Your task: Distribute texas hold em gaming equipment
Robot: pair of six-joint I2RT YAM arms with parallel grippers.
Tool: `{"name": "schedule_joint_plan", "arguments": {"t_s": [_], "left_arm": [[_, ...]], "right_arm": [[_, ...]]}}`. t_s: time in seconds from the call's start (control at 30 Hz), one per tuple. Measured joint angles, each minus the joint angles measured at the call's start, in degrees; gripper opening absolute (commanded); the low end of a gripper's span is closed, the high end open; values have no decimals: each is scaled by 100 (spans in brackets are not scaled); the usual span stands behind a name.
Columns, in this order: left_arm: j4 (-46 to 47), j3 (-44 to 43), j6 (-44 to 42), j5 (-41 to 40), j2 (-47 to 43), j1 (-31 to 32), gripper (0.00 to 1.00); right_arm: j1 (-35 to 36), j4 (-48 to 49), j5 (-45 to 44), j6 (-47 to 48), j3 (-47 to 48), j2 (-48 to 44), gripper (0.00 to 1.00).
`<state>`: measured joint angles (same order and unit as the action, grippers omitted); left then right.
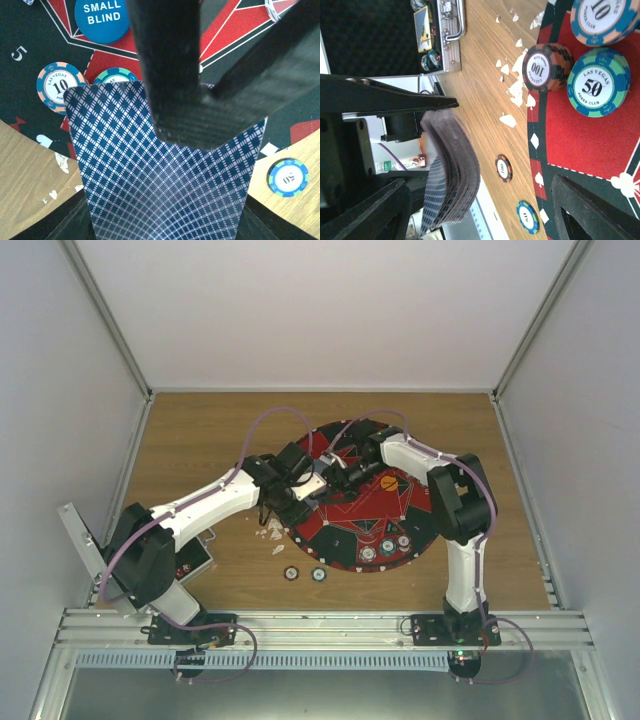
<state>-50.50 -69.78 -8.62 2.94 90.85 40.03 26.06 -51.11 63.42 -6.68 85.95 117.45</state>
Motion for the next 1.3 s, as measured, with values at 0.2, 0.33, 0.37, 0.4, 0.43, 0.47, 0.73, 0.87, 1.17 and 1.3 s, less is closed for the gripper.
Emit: {"name": "schedule_joint_plan", "arguments": {"t_s": [0.2, 0.33, 0.37, 0.4, 0.43, 0.47, 0.73, 0.87, 1.17, 1.3], "left_arm": [[15, 28, 0, 35, 0, 11, 59], [17, 37, 0, 63, 0, 11, 59], [17, 37, 2, 66, 0, 11, 59], [20, 37, 2, 70, 0, 11, 59], [20, 39, 2, 70, 0, 11, 59], [33, 55, 2, 72, -4, 11, 59], [44, 111, 2, 83, -17, 17, 58], [59, 151, 2, 87, -17, 39, 58], [85, 162, 2, 81, -17, 42, 58], [101, 162, 4, 79, -17, 42, 58]], "right_arm": [[94, -192, -37, 90, 96, 149, 67], [131, -256, -68, 118, 282, 151, 60], [155, -278, -85, 127, 330, 160, 58], [188, -313, -105, 136, 380, 179, 57], [221, -334, -133, 149, 431, 210, 56], [260, -361, -166, 151, 481, 251, 55], [376, -529, -358, 177, 546, 439, 38], [385, -544, -435, 146, 557, 437, 36], [382, -455, -750, -116, 557, 278, 31], [343, -439, -809, -186, 557, 210, 26]]}}
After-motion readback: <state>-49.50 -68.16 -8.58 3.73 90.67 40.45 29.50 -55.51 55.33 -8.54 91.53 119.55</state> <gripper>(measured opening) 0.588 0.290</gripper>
